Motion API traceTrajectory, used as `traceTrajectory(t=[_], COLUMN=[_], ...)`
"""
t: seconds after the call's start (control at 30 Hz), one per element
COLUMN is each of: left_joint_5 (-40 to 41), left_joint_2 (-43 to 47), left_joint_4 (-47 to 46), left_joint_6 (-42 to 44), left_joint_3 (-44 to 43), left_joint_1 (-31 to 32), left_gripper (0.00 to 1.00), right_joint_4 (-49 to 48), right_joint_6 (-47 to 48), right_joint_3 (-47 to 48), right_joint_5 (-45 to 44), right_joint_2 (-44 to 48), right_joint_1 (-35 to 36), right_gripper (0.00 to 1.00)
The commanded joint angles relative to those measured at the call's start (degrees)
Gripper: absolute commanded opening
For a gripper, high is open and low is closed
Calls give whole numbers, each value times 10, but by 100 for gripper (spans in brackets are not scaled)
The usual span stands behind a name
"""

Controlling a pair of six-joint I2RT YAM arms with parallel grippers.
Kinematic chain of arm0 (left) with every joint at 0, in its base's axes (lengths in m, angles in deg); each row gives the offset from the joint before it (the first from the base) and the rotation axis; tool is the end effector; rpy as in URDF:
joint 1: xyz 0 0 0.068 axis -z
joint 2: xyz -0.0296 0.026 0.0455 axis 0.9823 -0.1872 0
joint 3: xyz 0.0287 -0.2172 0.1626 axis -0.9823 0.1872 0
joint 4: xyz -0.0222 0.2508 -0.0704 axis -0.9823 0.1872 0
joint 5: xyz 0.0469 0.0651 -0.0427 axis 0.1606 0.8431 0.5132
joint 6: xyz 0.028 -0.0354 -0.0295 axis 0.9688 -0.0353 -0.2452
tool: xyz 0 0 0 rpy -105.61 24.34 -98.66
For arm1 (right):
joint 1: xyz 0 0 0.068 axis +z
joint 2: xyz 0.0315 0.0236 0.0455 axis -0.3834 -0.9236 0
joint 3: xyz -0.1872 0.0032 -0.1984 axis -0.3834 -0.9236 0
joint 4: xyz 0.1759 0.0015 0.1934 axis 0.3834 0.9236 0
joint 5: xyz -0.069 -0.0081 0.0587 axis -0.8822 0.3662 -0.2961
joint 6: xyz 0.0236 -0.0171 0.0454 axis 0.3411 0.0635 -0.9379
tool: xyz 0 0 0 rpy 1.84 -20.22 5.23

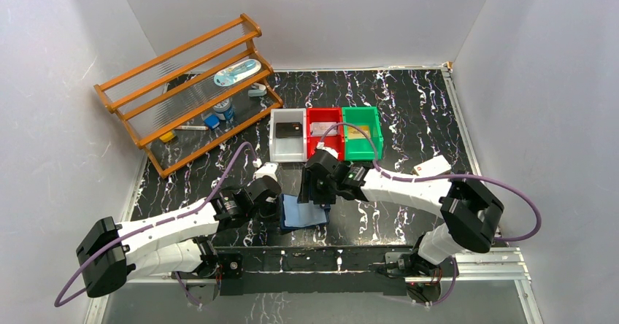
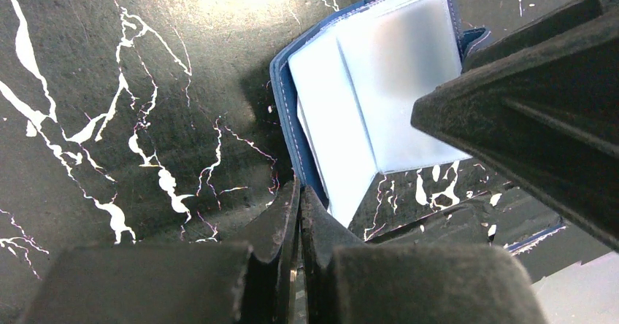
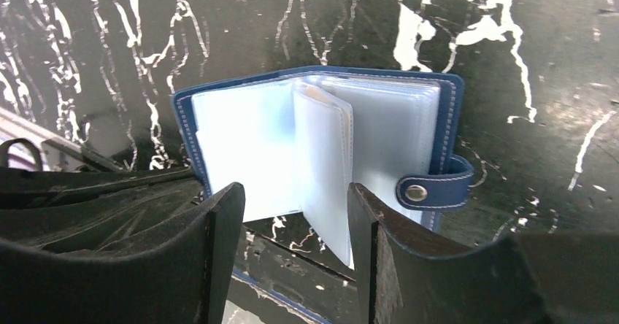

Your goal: Take the credit cards out of the card holder

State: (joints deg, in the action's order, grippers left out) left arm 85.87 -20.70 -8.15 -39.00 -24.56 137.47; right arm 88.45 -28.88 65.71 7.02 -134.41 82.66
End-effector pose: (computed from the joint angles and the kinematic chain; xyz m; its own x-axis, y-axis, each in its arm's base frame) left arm 0.1135 -0.1689 0.2055 -0.8087 -0.0235 -0.5878 0.2486 0.8919 -0.3777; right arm 0.1564 0.2673 0.2123 -0.9104 0.0625 -0.4090 -0.1662 0.8500 0.4998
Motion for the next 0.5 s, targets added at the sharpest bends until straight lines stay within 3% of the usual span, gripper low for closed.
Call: traceTrajectory(t=[0.0, 0.23, 0.47], left_joint_5=[0, 2, 3], left_joint_2=[13, 11, 10], left_joint_4=[3, 4, 5], left_joint_6=[2, 3, 5], left_joint_3=[1, 0, -5], left_joint_1=[2, 2, 2], left_gripper=[0, 0, 0], right_joint_4=[46, 99, 17], right_joint_6=[-11, -20, 1], right_joint_3=[15, 28, 13], right_joint_5=[-65, -134, -72], right_joint_2=[0, 31, 63], right_joint_1=[2, 3, 2], right_gripper=[62, 60, 61])
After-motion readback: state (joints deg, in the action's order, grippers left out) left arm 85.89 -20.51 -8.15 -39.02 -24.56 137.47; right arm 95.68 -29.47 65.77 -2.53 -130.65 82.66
